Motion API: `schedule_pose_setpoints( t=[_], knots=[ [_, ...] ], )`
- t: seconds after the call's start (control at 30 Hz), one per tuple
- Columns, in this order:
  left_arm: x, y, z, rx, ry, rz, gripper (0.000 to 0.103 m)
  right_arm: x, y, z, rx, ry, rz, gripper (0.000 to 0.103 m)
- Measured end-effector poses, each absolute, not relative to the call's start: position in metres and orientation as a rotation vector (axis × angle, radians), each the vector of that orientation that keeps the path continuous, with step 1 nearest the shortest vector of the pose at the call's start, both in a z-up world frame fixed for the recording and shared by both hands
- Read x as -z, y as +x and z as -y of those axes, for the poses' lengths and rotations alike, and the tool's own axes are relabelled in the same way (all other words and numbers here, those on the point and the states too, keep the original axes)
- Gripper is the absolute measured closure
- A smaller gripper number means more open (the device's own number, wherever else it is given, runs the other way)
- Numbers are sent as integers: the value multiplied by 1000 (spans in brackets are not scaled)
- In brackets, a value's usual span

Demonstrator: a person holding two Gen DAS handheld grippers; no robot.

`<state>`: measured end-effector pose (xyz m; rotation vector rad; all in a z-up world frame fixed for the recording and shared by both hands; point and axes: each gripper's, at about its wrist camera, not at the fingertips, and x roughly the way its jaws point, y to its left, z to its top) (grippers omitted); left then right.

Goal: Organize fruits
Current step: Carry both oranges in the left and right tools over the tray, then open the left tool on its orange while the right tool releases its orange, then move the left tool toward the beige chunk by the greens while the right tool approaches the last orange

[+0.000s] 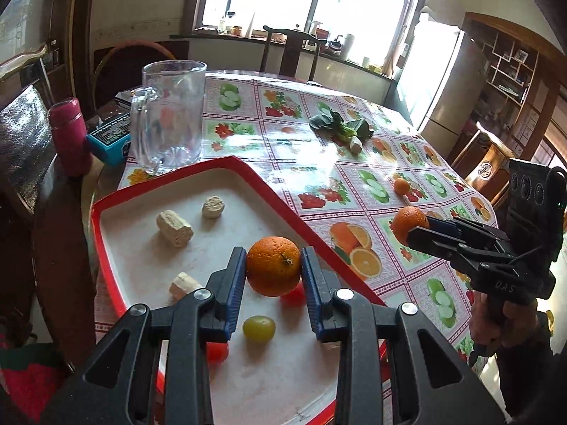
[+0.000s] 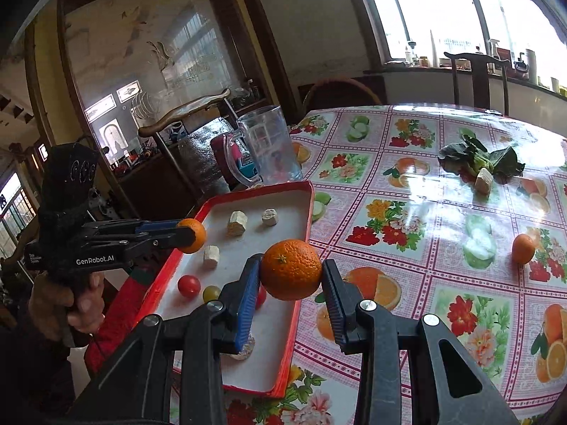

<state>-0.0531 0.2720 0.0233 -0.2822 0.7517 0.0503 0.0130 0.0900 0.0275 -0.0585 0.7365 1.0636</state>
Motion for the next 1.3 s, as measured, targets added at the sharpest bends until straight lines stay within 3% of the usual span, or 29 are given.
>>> schedule_pose_setpoints(
  t=[0.5, 1.0, 1.03, 1.1, 1.23, 1.3],
  knots=[
    [9, -40, -360, -217, -316, -828, 74, 0, 37, -210, -1091, -190, -904, 66],
    [44, -11, -372, -239, -304, -909, 73, 31, 48, -259, -1055, -337, -946, 62],
    [44, -11, -372, -242, -308, -910, 72, 29, 47, -258, -1061, -335, -935, 59],
    [43, -11, -372, -257, -308, -916, 64, 23, 43, -255, -1056, -330, -899, 41],
    [36, -15, -365, -277, -276, -906, 49, 8, 37, -242, -1077, -300, -849, 40],
    [29, -19, -360, -288, -251, -888, 48, -2, 35, -229, -1086, -269, -823, 40]
  ],
)
